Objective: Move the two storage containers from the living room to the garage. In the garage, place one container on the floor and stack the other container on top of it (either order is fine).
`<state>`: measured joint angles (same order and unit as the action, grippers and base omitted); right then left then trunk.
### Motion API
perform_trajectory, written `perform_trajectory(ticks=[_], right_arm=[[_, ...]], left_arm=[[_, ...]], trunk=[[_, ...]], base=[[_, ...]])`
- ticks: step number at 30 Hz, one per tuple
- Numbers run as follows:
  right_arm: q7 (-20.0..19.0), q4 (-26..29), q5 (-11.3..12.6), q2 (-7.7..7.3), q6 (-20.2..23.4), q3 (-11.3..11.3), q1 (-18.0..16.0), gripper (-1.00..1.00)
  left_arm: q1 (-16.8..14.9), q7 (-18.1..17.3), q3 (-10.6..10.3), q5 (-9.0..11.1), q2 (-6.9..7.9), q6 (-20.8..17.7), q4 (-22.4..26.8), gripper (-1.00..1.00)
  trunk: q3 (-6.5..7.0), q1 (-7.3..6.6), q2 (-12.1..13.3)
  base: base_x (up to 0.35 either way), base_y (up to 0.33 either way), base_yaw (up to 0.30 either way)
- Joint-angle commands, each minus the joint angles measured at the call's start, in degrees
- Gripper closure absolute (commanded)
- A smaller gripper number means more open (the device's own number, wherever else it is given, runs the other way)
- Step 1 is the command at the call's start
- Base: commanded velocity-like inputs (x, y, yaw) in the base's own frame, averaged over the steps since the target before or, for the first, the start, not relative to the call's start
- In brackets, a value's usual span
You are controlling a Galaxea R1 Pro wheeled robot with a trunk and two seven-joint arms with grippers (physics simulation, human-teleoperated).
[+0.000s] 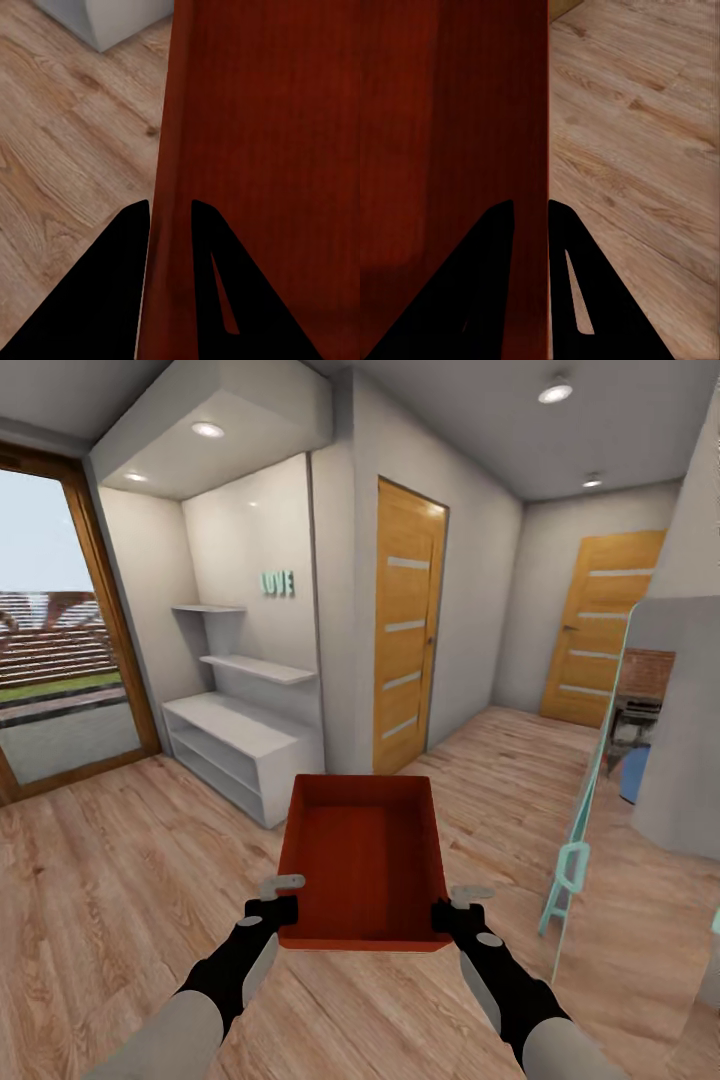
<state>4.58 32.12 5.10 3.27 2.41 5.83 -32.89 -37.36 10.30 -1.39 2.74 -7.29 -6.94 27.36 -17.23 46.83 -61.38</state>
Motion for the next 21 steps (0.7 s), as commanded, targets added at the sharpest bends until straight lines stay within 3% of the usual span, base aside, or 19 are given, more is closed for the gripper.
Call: perform_trajectory(ticks=[1,18,21], right_arm=[[0.6,0.3,0.0,-0.02,0.0,-0.9,-0.1,1.00],[0.6,0.3,0.0,-0.02,0.0,-0.9,-0.1,1.00],[0.6,0.3,0.0,-0.02,0.0,-0.9,-0.1,1.00]], left_arm=[[0.0,4.9,2.1,3.0,0.00,-0.4,0.1,1.00],[0.0,4.9,2.1,3.0,0.04,-0.4,0.1,1.00],[0.0,4.9,2.1,3.0,0.07,-0.4,0.1,1.00]], trunk=[[-0.06,0.04,0.0],[-0.06,0.04,0.0],[-0.06,0.04,0.0]], base=[[0.325,0.000,-0.210],[0.325,0.000,-0.276],[0.325,0.000,-0.115]])
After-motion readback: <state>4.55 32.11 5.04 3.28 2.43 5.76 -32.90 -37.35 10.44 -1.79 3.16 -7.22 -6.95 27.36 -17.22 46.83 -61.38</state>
